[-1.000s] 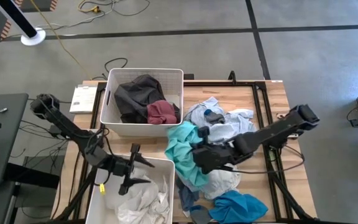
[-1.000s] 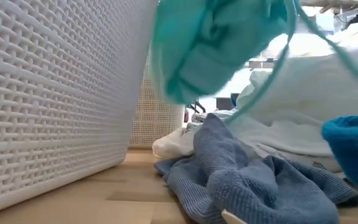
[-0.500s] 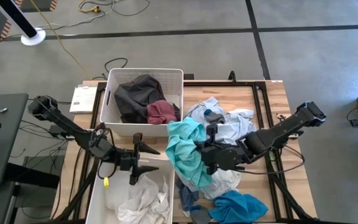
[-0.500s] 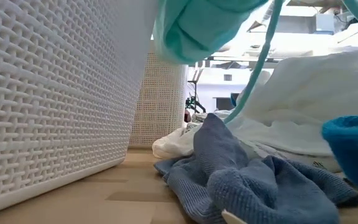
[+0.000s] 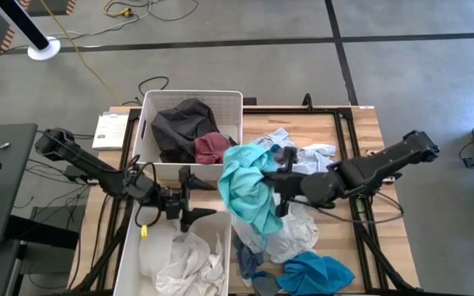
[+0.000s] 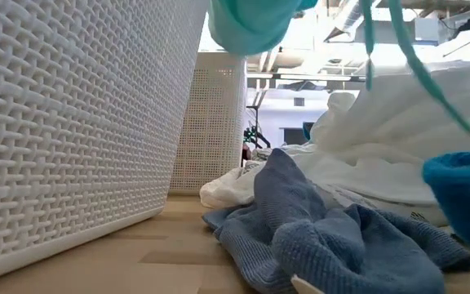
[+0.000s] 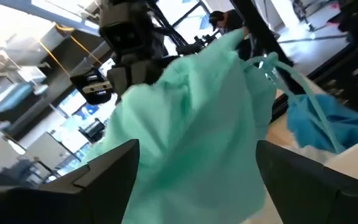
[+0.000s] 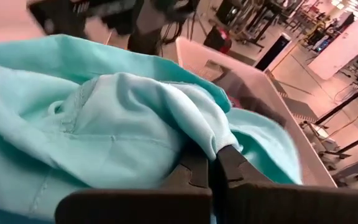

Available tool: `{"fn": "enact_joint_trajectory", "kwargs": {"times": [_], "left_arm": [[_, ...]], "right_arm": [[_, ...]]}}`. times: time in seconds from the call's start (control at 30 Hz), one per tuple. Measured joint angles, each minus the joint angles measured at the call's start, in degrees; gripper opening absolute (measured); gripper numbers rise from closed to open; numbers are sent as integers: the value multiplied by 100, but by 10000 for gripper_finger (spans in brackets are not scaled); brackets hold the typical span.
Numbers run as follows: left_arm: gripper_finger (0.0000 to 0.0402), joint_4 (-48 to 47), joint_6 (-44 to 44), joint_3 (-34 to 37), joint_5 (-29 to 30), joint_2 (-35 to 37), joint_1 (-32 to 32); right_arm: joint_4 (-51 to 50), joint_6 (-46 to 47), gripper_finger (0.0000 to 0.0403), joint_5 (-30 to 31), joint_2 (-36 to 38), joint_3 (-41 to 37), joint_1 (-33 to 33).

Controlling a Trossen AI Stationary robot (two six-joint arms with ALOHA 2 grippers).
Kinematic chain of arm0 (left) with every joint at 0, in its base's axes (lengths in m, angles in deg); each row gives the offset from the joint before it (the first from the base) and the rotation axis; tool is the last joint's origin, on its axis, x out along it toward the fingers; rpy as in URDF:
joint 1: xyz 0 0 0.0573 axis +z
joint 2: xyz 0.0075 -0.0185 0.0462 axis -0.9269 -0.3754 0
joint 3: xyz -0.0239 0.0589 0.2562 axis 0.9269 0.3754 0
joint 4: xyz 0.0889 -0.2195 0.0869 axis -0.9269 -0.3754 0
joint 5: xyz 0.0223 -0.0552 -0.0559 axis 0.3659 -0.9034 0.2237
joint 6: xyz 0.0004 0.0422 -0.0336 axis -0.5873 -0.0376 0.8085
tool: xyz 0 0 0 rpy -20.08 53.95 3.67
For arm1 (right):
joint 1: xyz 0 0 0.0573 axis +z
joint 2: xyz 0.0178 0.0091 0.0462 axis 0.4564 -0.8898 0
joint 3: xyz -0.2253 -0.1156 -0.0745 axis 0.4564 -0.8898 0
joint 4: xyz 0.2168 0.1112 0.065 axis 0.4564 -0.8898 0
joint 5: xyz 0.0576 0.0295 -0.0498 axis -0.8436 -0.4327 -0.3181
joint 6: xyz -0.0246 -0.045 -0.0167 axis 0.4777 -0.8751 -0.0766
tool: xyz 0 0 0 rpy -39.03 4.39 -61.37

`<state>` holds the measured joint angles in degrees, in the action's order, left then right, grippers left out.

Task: Sort clothes
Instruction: Put the light blue shorts into the top white laundry bin

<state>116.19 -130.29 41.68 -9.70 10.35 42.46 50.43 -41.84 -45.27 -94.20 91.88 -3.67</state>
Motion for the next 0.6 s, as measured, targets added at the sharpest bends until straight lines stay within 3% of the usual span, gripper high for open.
{"fn": "enact_joint_trajectory", "kwargs": {"times": [0.33, 0.6], "left_arm": [[333, 320, -727, 0, -301, -4, 438], [333, 1216, -1915, -9, -303, -710, 526]], "right_arm": [[427, 209, 0, -824, 4, 151, -299], [527, 369, 0, -1038, -420, 752, -415]]}}
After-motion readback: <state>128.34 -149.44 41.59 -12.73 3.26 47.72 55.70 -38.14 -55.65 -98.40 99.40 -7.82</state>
